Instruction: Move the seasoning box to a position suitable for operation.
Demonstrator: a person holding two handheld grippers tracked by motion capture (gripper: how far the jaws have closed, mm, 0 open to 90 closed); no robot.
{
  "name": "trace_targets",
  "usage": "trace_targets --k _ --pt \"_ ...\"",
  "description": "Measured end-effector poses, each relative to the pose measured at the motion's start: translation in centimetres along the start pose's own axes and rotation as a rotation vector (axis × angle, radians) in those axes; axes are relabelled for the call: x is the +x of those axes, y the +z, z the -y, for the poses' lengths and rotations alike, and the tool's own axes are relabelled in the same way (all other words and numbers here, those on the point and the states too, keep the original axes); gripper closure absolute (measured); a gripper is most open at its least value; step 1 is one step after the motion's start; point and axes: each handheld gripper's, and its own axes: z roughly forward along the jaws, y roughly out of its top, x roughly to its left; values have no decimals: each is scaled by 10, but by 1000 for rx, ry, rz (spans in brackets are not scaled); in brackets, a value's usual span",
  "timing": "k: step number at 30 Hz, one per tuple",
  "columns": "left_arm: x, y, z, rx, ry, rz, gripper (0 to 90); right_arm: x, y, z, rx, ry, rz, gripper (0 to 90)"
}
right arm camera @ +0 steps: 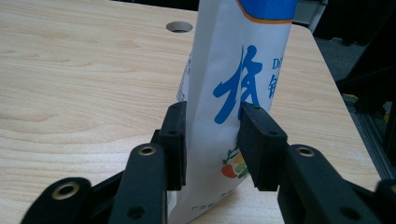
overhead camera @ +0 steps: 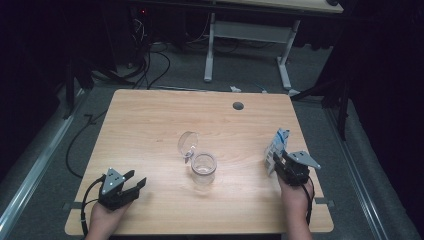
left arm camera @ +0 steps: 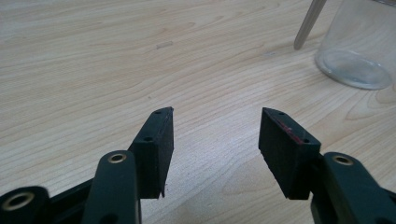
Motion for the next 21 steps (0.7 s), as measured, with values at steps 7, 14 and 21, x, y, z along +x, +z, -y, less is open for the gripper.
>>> trace_targets --k 7,14,21 --pt "0 0 1 5 9 3 457 -3 -1 -2 10 -22 3 694" --pt "2 0 0 -1 -4 1 457 -4 -2 -3 15 -32 6 721" --pt "2 1 1 3 -2 2 459 -6 -4 -5 14 -45 18 791"
